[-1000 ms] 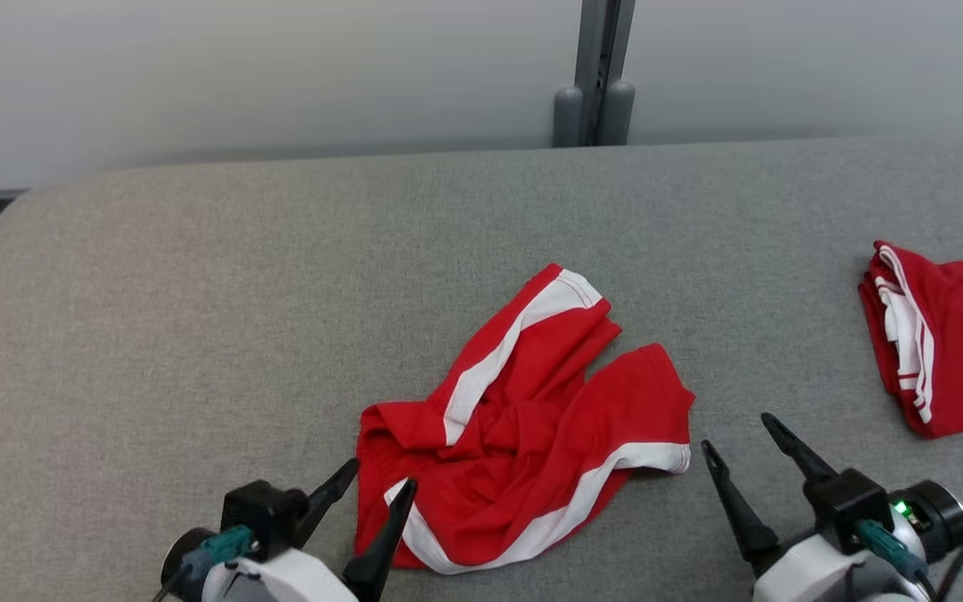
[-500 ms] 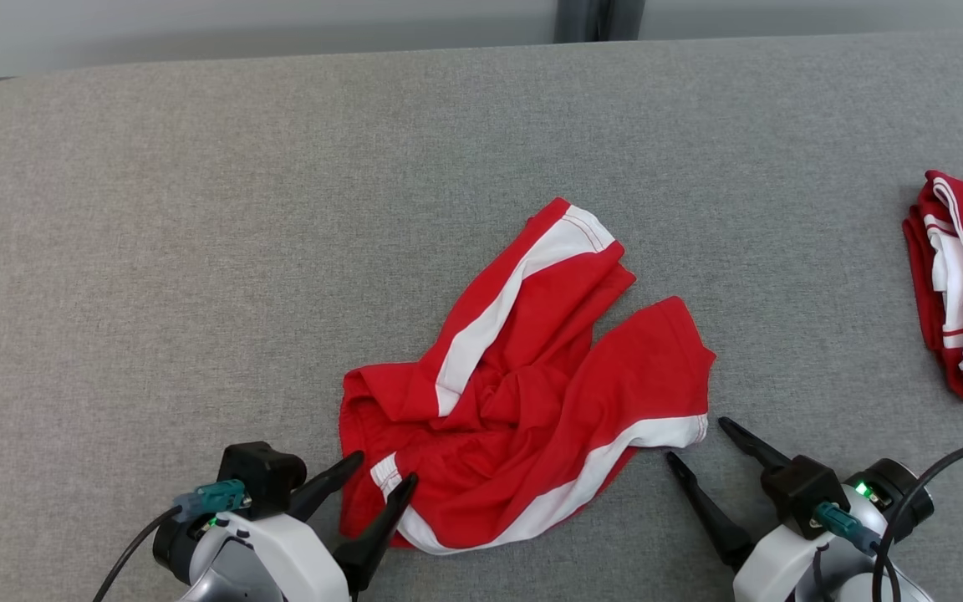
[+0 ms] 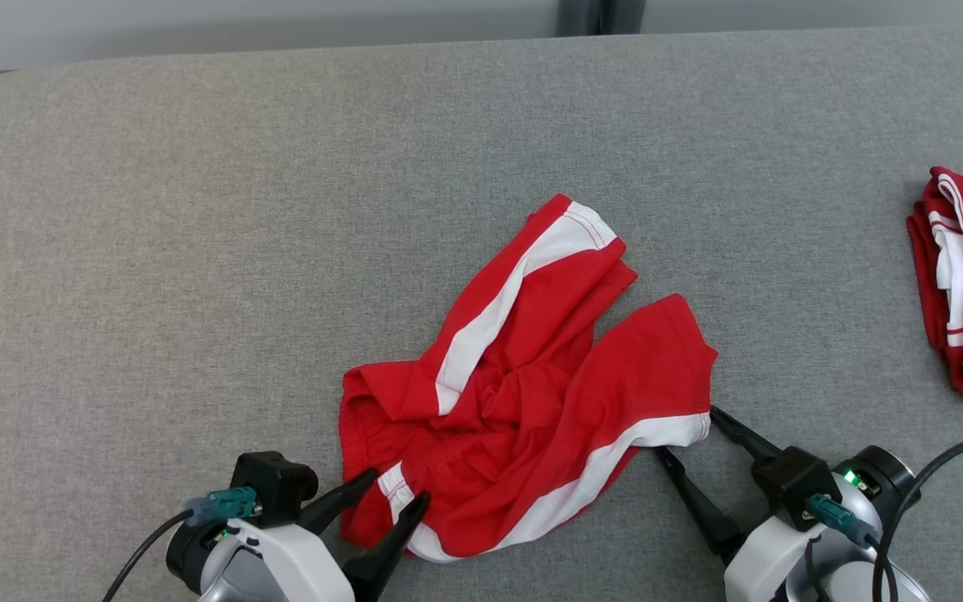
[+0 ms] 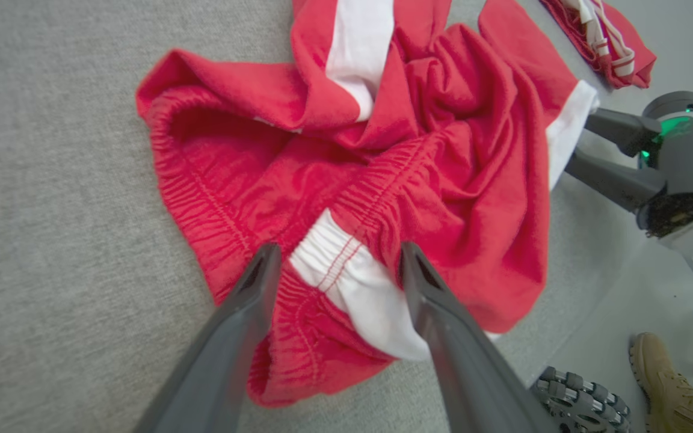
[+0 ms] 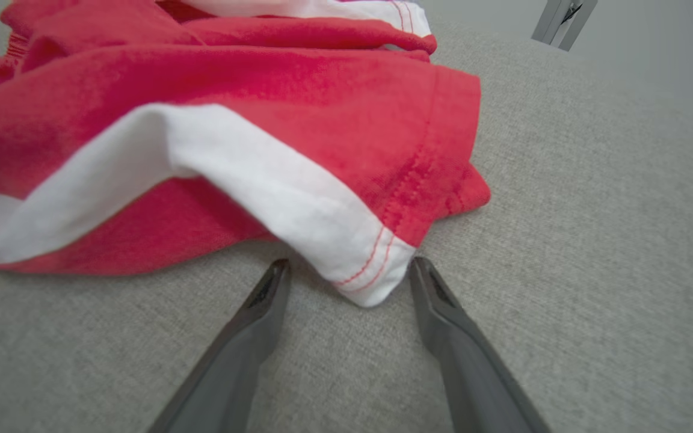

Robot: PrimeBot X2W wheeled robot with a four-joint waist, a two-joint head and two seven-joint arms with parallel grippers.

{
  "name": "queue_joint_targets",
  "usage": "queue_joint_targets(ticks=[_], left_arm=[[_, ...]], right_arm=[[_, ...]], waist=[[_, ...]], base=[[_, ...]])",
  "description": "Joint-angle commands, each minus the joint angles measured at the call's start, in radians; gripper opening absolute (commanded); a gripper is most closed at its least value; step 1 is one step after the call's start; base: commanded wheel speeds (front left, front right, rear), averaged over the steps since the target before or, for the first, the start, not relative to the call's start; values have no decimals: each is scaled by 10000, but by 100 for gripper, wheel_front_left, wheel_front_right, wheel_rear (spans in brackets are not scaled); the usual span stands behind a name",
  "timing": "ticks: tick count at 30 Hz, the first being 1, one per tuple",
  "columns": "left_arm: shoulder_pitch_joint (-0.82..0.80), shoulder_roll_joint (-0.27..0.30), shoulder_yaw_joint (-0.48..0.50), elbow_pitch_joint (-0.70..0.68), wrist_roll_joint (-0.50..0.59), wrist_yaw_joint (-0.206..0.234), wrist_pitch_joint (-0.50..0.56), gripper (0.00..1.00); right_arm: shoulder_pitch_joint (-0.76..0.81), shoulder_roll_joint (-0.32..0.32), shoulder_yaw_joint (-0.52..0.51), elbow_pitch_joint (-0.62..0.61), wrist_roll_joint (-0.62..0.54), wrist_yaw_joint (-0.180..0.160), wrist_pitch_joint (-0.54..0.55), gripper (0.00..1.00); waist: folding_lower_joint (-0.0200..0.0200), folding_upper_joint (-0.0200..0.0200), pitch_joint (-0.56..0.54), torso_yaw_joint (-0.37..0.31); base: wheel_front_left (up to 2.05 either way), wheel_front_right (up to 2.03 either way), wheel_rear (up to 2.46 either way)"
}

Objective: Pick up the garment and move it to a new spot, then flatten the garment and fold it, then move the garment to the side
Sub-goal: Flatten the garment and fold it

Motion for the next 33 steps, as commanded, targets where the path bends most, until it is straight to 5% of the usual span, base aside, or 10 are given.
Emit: queue_joint_targets(ticks=[1, 4, 8, 11, 14, 20, 24, 33], left_arm=[[-169, 63, -14, 34, -55, 1, -43, 100], [-190, 113, -77, 84, -147, 1, -32, 98], [-166, 117, -211, 163, -363, 1, 36, 46], [-197, 137, -282, 215, -430, 1, -3, 31], [-209, 163, -334, 295, -508, 1, -49, 0], [-182, 206, -493, 427, -623, 1, -104, 0], [-116, 141, -625, 504, -895, 1, -143, 0], [244, 257, -670, 92, -1447, 13, -469, 0]], right_arm=[[-79, -33, 15, -3, 61, 2, -85, 100], [-132, -13, 36, -15, 96, 2, -149, 100], [-195, -13, 55, -16, 99, 2, -186, 100], [-234, -32, 54, -51, 94, 2, -212, 100], [-237, -36, 2, -116, 95, 2, -270, 99], [-218, -40, -67, -231, 80, 2, -341, 67], [-169, -51, -68, -297, 154, 2, -307, 0], [81, -252, -573, -786, 390, 0, -406, 0]], waist=[[0, 0, 13, -15], [0, 0, 33, -37], [0, 0, 73, -54], [0, 0, 111, -54], [0, 0, 133, -60], [0, 0, 176, -85], [0, 0, 196, -109], [0, 0, 46, -240]], base=[[0, 0, 0], [0, 0, 0], [0, 0, 0], [0, 0, 0], [0, 0, 0], [0, 0, 0], [0, 0, 0], [0, 0, 0]])
